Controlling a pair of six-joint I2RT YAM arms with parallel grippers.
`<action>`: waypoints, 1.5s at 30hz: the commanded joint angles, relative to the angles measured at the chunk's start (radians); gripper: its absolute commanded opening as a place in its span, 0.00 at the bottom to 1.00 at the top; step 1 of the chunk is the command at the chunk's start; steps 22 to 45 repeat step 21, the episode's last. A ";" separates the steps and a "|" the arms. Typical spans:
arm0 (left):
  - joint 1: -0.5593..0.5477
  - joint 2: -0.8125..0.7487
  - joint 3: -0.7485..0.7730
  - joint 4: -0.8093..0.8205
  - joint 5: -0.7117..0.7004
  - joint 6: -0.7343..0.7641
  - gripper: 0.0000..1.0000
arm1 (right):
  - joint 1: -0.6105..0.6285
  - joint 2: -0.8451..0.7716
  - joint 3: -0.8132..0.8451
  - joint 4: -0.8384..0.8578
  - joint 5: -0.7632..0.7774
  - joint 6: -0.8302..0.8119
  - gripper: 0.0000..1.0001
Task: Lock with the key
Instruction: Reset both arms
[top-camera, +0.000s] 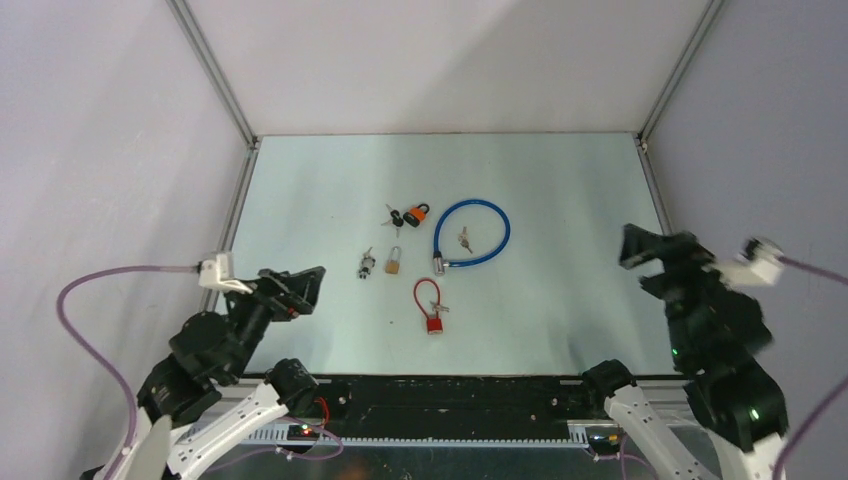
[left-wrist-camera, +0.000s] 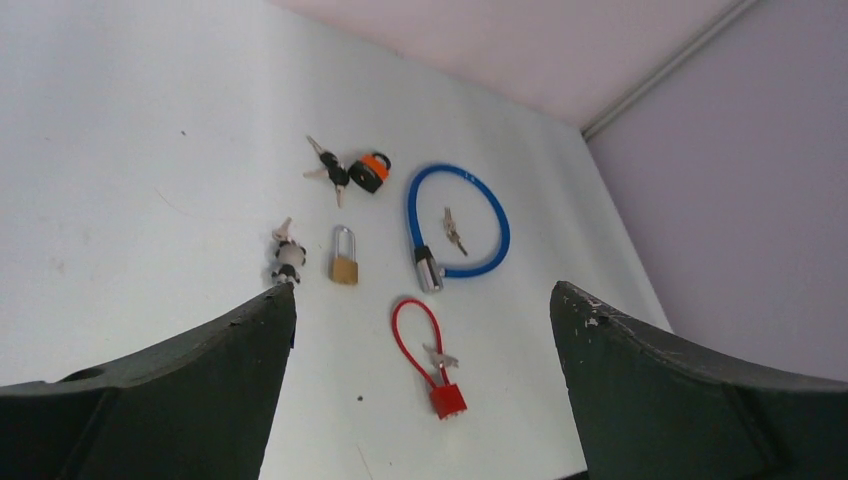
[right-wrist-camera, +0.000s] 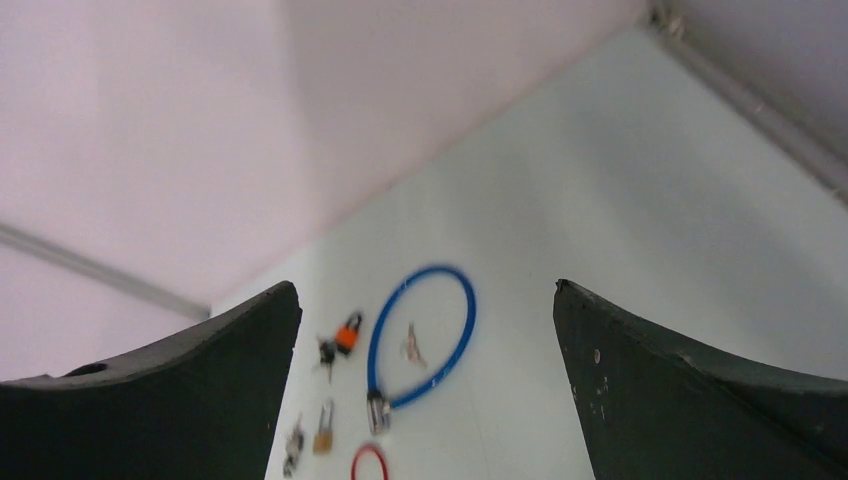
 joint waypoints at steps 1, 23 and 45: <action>0.002 -0.069 0.053 -0.030 -0.112 0.067 1.00 | -0.008 -0.122 0.043 -0.049 0.220 -0.065 1.00; 0.001 -0.171 0.108 -0.065 -0.145 0.112 1.00 | -0.005 -0.278 0.068 -0.056 0.340 -0.064 0.99; 0.001 -0.171 0.108 -0.065 -0.145 0.112 1.00 | -0.005 -0.278 0.068 -0.056 0.340 -0.064 0.99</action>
